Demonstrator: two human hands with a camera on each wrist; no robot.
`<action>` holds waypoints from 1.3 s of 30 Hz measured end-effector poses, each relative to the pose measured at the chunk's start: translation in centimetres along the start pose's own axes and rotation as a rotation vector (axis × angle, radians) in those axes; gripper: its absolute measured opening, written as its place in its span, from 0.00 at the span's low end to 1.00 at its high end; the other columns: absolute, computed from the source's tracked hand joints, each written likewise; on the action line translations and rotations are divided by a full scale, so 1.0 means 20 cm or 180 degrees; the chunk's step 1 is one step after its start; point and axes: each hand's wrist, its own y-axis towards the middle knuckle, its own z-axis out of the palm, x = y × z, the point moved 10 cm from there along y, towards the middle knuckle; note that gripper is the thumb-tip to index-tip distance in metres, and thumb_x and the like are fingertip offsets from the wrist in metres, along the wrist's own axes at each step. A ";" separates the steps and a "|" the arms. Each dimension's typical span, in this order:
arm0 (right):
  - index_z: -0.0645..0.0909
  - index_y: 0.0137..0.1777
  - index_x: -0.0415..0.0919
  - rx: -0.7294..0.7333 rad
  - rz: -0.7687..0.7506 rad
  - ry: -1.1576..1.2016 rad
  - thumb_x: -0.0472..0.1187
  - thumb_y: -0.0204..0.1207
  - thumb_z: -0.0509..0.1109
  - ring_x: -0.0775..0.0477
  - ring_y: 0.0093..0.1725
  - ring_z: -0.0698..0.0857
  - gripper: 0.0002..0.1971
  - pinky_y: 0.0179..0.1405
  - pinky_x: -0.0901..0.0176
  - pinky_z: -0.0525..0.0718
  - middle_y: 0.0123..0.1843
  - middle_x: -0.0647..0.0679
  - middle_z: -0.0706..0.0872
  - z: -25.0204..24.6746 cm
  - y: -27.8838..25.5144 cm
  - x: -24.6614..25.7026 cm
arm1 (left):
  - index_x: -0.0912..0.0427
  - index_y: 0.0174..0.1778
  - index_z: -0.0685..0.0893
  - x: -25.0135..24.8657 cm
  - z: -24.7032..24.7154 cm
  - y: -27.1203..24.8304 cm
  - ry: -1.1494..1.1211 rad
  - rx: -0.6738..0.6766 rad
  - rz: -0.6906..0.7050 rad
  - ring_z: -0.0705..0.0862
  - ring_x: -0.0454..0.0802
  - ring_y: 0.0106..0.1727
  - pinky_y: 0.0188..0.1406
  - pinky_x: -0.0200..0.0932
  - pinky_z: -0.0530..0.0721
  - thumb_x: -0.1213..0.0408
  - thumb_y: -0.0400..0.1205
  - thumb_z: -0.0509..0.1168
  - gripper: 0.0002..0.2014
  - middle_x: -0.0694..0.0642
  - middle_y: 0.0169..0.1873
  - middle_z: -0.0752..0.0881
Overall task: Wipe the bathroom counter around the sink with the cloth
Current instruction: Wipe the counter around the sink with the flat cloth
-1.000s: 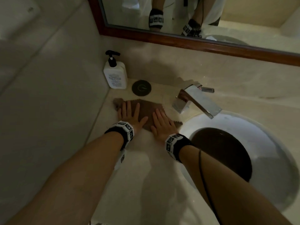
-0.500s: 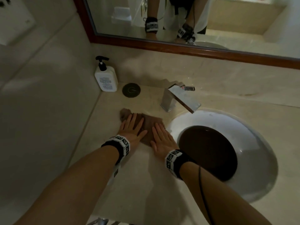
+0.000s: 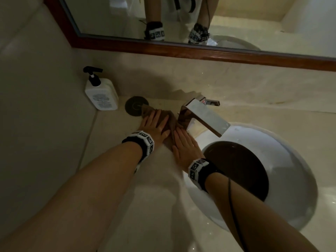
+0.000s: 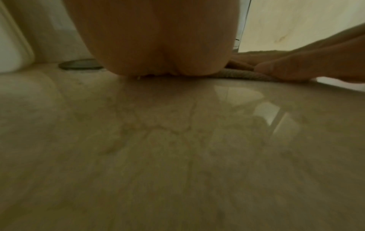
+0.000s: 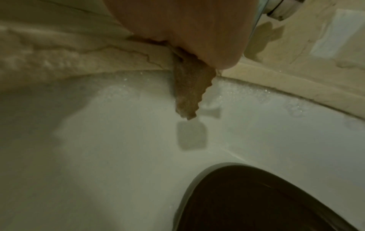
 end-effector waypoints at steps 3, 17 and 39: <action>0.48 0.83 0.38 -0.0014 0.0039 -0.0107 0.55 0.76 0.29 0.44 0.84 0.50 0.37 0.81 0.53 0.41 0.85 0.41 0.52 0.00 0.00 0.00 | 0.48 0.84 0.47 -0.01 -0.01 0.01 0.0061 -0.0047 0.0067 0.45 0.58 0.84 0.80 0.53 0.44 0.37 0.79 0.36 0.37 0.58 0.84 0.46; 0.42 0.83 0.54 0.0170 -0.0284 -0.0057 0.62 0.70 0.24 0.41 0.84 0.41 0.39 0.81 0.49 0.38 0.86 0.42 0.40 0.10 -0.23 0.20 | 0.43 0.82 0.37 0.09 0.10 -0.55 -0.0258 0.0034 -0.0780 0.36 0.56 0.84 0.81 0.54 0.38 0.38 0.84 0.39 0.32 0.57 0.84 0.37; 0.54 0.83 0.46 0.0075 -0.0710 0.0024 0.59 0.76 0.31 0.40 0.84 0.50 0.37 0.80 0.48 0.45 0.85 0.41 0.51 0.08 0.11 0.64 | 0.38 0.82 0.37 0.63 0.12 -0.73 -0.0673 0.0163 -0.1735 0.33 0.58 0.83 0.79 0.58 0.36 0.35 0.82 0.44 0.34 0.54 0.83 0.33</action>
